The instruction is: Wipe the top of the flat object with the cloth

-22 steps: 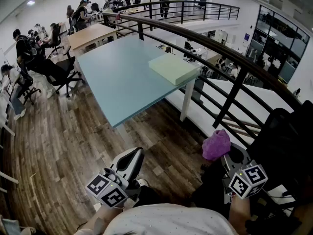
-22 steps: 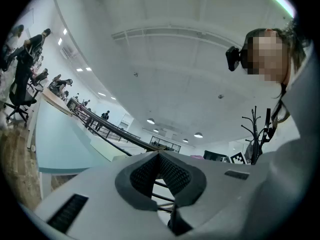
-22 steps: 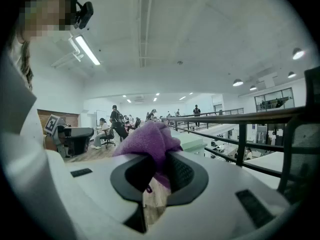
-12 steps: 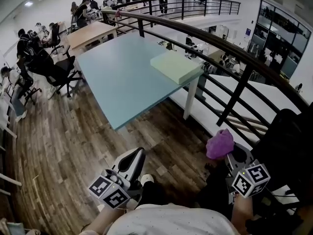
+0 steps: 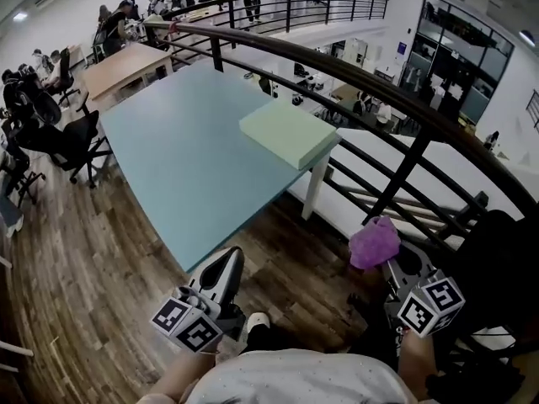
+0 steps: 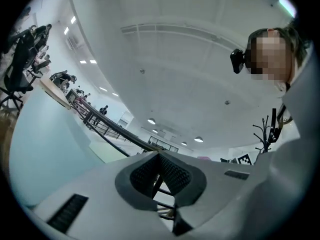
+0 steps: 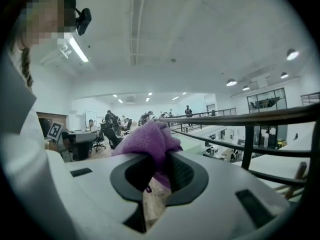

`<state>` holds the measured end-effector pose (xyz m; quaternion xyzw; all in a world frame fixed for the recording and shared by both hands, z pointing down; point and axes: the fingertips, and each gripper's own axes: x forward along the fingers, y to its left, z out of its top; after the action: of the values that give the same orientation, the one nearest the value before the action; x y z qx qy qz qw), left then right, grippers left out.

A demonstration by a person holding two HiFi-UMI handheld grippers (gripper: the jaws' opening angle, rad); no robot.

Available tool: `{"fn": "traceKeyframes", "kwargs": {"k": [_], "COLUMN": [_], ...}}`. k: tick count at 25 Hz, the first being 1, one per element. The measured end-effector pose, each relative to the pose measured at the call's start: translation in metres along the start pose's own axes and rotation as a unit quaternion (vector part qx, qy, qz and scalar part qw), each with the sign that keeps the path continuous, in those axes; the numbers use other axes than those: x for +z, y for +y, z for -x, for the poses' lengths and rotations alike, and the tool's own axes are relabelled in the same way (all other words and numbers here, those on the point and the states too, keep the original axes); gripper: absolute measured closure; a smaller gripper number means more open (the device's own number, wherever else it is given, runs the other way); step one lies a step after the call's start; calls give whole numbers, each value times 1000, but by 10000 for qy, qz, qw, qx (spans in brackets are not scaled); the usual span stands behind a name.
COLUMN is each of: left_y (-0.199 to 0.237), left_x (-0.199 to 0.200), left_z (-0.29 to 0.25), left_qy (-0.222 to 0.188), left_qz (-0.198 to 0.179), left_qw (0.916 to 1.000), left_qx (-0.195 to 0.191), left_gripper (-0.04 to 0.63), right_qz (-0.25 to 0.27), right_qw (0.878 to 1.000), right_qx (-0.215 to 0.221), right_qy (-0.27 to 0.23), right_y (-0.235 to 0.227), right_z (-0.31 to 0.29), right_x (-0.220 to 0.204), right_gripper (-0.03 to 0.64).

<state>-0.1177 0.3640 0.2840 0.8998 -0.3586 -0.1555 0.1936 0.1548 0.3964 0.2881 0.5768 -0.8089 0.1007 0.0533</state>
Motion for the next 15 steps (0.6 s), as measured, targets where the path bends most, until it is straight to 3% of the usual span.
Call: {"fn": "traceKeyframes", "kwargs": {"k": [10,15], "left_y": [106,132], "left_x": [94,99], "left_z": [-107,-134], "left_qy": [235,102], "left_qz": [-517,-263], "left_qw": [9976,9975], "left_qx": [-391,-647], "left_gripper": [594,594], "right_qz": [220,284], "right_qw": [9979,9978], "right_qx": [-454,-519], "right_qy": [-415,-282], "right_y": [-7,-10], "right_z": [-120,-153], "right_x": [84,81], "right_gripper": [566,566]}}
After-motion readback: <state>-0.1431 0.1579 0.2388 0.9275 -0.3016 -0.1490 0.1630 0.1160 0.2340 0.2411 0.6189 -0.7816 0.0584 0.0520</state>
